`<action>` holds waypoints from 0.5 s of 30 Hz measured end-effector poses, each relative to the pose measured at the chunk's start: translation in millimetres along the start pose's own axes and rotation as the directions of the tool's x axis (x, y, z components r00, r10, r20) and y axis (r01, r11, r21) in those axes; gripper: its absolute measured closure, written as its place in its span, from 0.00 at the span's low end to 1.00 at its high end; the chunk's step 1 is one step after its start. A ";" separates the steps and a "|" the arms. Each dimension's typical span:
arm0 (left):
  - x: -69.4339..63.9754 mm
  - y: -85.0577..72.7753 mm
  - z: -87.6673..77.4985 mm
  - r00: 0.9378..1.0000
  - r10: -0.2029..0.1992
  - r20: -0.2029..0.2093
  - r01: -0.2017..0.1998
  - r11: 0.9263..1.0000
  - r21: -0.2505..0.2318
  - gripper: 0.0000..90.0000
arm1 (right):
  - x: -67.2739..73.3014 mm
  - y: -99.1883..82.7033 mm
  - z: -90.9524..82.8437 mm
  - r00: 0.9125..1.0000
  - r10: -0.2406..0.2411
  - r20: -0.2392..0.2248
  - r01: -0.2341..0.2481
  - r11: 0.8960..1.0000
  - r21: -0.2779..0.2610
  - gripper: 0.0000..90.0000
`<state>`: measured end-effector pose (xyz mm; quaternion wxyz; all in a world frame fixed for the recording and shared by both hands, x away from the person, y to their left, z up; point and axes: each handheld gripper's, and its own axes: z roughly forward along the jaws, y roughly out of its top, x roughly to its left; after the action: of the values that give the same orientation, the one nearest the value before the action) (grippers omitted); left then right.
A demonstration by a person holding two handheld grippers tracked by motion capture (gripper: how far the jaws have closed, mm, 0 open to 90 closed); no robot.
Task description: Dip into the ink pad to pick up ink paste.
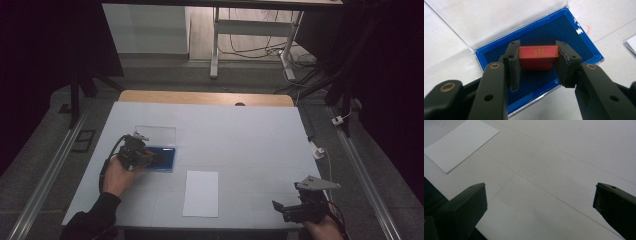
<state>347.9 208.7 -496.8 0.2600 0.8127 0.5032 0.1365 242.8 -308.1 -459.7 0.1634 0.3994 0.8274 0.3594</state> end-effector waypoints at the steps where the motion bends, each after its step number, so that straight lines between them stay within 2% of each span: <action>1: 0.3 -1.1 0.3 1.000 -0.003 0.004 0.003 1.000 -0.006 0.65 | 0.1 0.0 0.1 1.000 0.001 0.000 -0.001 1.000 0.000 0.00; 3: 2.3 -3.7 0.4 1.000 -0.016 0.016 0.016 1.000 -0.017 0.65 | 0.1 0.1 0.3 1.000 0.000 0.000 0.000 1.000 0.001 0.00; 6: -0.1 -5.7 0.6 1.000 -0.009 0.003 0.009 1.000 -0.022 0.65 | 0.5 0.2 0.4 1.000 -0.004 0.002 0.004 1.000 0.004 0.00; 7: -6.4 -4.7 0.9 0.999 0.021 -0.038 -0.022 1.000 -0.012 0.65 | 0.7 0.2 0.5 1.000 -0.005 0.002 0.005 1.000 0.005 0.00; 8: -9.7 -4.3 1.1 0.998 0.034 -0.057 -0.035 0.999 -0.007 0.65 | 0.8 0.2 0.6 1.000 -0.006 0.003 0.006 1.000 0.006 0.00; 10: -10.8 -3.9 1.2 0.997 0.044 -0.065 -0.045 0.999 -0.003 0.66 | 1.0 0.3 0.7 1.000 -0.008 0.003 0.008 1.000 0.009 0.00; 11: -9.0 -4.3 1.5 0.998 0.031 -0.052 -0.031 0.999 -0.008 0.66 | 1.0 0.3 0.7 1.000 -0.008 0.003 0.008 1.000 0.010 0.00; 12: 0.6 -6.7 1.5 1.000 -0.025 0.007 0.025 0.999 -0.022 0.66 | 1.0 0.3 0.7 1.000 -0.008 0.003 0.008 1.000 0.009 0.00; 13: 0.6 -6.7 1.5 1.000 -0.025 0.007 0.025 0.999 -0.022 0.66 | 1.0 0.2 0.6 1.000 -0.008 0.003 0.008 1.000 0.009 0.00; 14: 6.6 -8.8 1.5 0.997 -0.056 0.046 0.057 0.998 -0.031 0.66 | 1.0 0.2 0.6 1.000 -0.007 0.003 0.007 1.000 0.007 0.00; 15: 6.6 -8.8 1.5 0.997 -0.056 0.046 0.057 0.998 -0.031 0.66 | 1.0 0.2 0.6 1.000 -0.007 0.003 0.007 1.000 0.007 0.00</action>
<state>345.1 217.3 -503.3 0.2881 0.7968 0.5177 0.1188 242.6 -307.0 -460.0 0.1646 0.3979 0.8297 0.3552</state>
